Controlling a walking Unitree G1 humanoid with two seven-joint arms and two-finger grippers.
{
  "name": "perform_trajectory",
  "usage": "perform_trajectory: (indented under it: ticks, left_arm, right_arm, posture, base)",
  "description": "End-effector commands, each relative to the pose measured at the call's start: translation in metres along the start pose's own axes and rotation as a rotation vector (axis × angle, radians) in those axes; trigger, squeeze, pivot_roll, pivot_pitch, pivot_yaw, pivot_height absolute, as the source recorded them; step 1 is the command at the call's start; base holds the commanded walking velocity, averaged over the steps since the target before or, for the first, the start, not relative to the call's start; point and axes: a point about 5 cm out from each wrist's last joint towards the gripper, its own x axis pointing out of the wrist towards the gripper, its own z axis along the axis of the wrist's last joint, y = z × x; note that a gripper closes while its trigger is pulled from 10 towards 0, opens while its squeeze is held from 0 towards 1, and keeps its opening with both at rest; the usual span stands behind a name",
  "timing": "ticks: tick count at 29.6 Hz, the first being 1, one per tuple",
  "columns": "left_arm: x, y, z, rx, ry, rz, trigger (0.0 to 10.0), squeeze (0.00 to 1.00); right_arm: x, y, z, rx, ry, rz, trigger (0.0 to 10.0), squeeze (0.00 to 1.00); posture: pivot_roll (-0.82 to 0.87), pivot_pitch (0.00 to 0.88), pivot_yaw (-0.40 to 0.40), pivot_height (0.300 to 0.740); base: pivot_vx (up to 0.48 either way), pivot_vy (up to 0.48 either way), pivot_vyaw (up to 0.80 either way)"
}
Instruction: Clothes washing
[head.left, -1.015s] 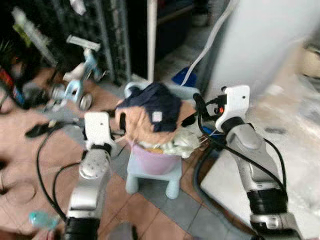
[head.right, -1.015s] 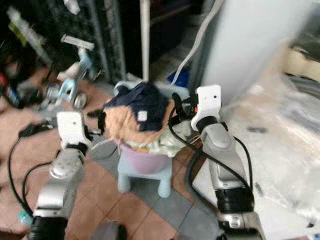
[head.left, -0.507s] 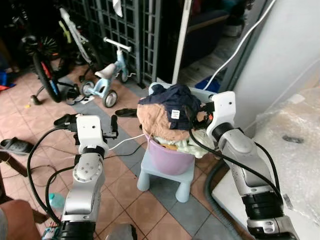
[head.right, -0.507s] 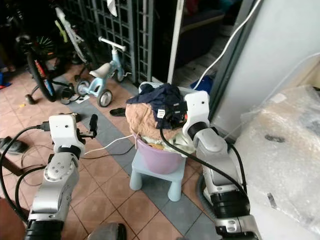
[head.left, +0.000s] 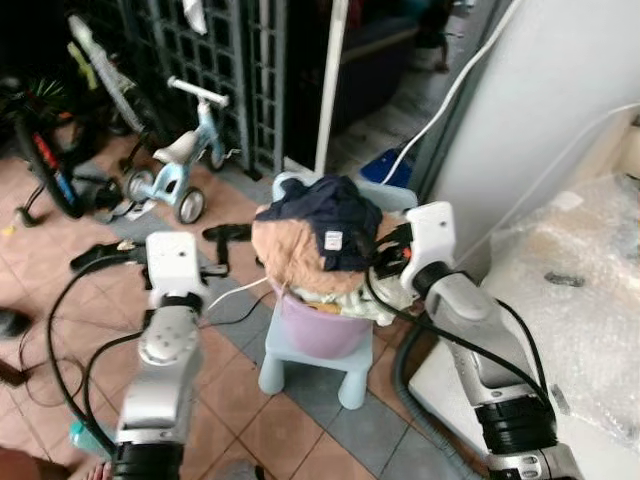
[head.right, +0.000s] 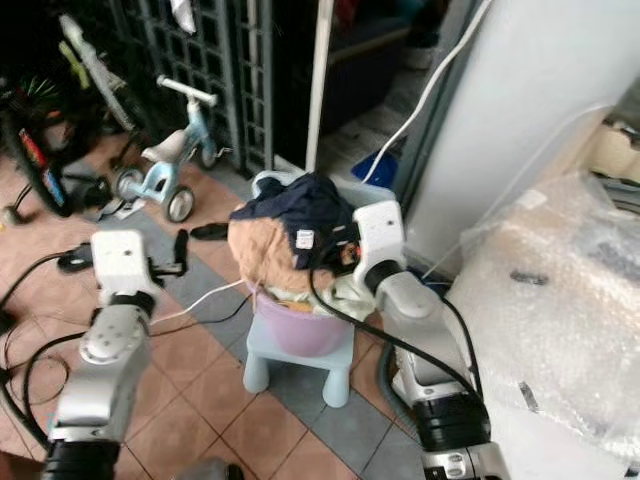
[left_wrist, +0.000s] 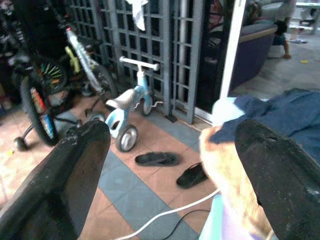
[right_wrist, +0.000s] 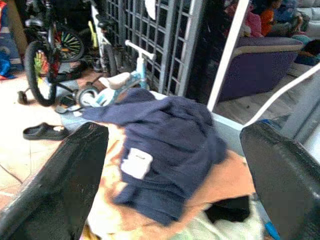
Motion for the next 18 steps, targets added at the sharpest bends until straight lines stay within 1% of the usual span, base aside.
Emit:
perform_trajectory:
  ticks: [1,2,10,18]
  left_arm:
    - [0.001,-0.009,0.001,-0.004,-0.002,-0.029,10.0,0.00]
    - [0.001,-0.009,0.001,-0.004,-0.001,-0.029,10.0,0.00]
    - [0.000,-0.009,0.000,-0.004,0.005,-0.031,10.0,0.00]
    - [-0.001,-0.010,-0.001,0.001,0.009,-0.033,10.0,0.00]
  right_arm:
    - [-0.003,-0.007,0.000,-0.016,0.006,-0.015,10.0,0.00]
    - [-0.003,-0.007,0.000,-0.019,0.007,-0.013,10.0,0.00]
    - [-0.004,-0.009,-0.005,-0.015,0.028,-0.018,10.0,0.00]
    - [-0.004,-0.005,-0.013,-0.006,0.069,0.009,10.0,0.00]
  posture:
    - [-0.02,0.000,-0.015,0.740]
    - [-0.02,0.000,-0.015,0.740]
    - [-0.02,0.000,-0.016,0.740]
    - [-0.01,0.000,-0.016,0.740]
  base:
    - [0.352,0.000,0.00]
    - [0.356,0.000,0.48]
    - [0.360,0.000,0.00]
    - [0.358,0.000,0.00]
